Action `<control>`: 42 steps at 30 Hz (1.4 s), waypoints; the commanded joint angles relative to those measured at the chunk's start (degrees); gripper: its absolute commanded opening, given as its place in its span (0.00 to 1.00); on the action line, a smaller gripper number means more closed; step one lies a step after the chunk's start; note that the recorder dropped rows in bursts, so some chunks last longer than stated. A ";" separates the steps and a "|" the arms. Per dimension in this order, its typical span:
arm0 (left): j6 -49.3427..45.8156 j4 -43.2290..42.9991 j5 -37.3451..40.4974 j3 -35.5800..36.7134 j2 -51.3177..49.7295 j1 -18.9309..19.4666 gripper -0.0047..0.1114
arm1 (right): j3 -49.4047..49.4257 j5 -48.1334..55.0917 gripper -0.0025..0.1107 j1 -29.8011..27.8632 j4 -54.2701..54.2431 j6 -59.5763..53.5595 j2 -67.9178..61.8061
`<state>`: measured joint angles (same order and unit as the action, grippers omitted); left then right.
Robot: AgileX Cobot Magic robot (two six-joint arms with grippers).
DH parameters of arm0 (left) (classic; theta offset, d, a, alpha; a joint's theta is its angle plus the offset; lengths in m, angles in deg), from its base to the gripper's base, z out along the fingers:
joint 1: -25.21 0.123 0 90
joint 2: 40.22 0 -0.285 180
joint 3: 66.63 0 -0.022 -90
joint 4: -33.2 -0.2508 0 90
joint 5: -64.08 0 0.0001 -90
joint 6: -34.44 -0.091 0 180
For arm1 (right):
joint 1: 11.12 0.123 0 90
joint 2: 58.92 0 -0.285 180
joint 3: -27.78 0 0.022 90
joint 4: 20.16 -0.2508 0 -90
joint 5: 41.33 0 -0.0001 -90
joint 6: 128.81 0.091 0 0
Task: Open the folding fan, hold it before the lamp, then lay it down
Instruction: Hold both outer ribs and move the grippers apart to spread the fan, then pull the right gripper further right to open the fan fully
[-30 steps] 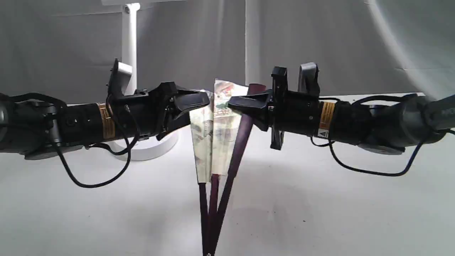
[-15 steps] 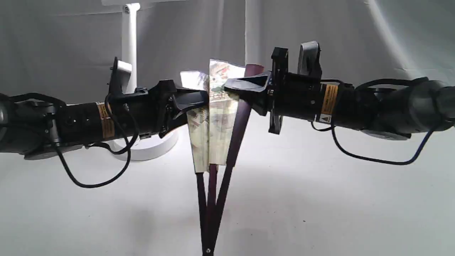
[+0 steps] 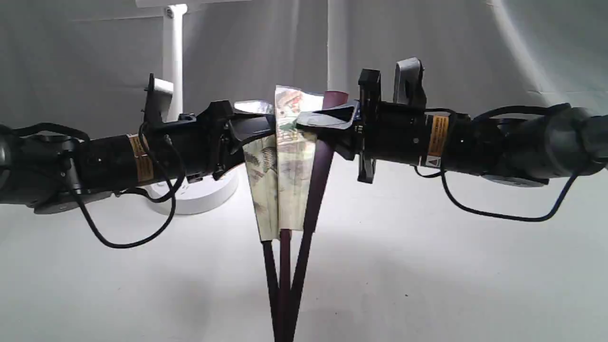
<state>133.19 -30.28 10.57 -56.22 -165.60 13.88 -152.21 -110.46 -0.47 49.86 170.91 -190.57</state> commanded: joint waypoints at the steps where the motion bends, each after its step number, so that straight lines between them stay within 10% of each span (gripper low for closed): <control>1: -1.35 1.24 -0.67 -0.16 0.14 -0.26 0.49 | 0.04 -0.84 0.02 0.26 0.48 -0.13 0.57; 13: -1.63 1.24 -0.43 -0.16 0.14 -0.26 0.05 | 0.04 -0.84 0.02 0.26 0.48 -0.13 0.57; 42: 0.34 12.36 -0.03 -0.16 0.14 2.75 0.04 | 0.04 0.90 0.02 -1.18 -12.09 -0.13 0.57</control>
<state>134.93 -18.76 8.28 -56.22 -165.60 16.54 -152.21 -108.79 -1.43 41.65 169.67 -190.67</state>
